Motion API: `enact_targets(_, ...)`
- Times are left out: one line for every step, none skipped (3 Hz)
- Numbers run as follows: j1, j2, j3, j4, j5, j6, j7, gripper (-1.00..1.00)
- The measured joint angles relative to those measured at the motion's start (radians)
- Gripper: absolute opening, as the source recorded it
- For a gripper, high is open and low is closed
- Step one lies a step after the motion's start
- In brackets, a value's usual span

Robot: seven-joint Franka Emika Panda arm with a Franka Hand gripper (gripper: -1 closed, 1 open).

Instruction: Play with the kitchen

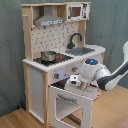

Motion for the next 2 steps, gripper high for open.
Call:
enact_targets(0.012,0.002,-0.013,0.0,-0.003,-0.002,0.006,1.0)
enact_targets(0.052,0.007,-0.058,0.0,-0.011,-0.008,0.022,1.0)
